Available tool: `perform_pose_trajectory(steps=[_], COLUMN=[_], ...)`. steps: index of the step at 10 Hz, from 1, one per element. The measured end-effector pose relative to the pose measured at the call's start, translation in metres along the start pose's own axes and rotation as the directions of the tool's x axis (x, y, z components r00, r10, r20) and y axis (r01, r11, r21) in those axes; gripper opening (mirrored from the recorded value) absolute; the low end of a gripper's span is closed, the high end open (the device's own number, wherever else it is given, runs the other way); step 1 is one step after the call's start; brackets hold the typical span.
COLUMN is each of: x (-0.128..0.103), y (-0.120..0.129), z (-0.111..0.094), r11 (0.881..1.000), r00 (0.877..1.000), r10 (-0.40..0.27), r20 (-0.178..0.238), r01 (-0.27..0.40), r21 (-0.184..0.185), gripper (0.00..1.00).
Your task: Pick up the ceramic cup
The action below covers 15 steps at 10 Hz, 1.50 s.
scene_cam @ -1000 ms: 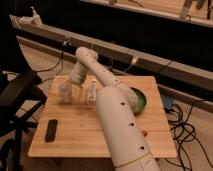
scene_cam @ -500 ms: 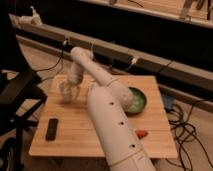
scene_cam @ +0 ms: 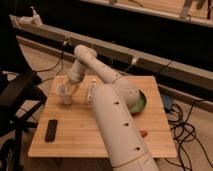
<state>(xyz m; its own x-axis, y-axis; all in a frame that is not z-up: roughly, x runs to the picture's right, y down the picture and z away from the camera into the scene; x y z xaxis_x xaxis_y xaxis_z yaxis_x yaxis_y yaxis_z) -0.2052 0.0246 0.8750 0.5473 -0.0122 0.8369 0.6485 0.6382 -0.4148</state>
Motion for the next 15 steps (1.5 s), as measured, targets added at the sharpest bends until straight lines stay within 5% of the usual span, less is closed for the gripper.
perform_pose_trajectory(steps=[1,4,15], x=[0.001,-0.003,-0.015], y=[-0.003,0.0,0.011], z=[-0.001,-0.022,-0.068], r11=[1.0,0.999,0.999], r00=[1.0,1.0,0.999], r10=[-0.002,-0.002,-0.019], r20=[-0.008,-0.03,-0.027], r01=[0.003,0.001,0.018], r21=[0.009,-0.049,-0.048], gripper=[0.05,0.26,0.27])
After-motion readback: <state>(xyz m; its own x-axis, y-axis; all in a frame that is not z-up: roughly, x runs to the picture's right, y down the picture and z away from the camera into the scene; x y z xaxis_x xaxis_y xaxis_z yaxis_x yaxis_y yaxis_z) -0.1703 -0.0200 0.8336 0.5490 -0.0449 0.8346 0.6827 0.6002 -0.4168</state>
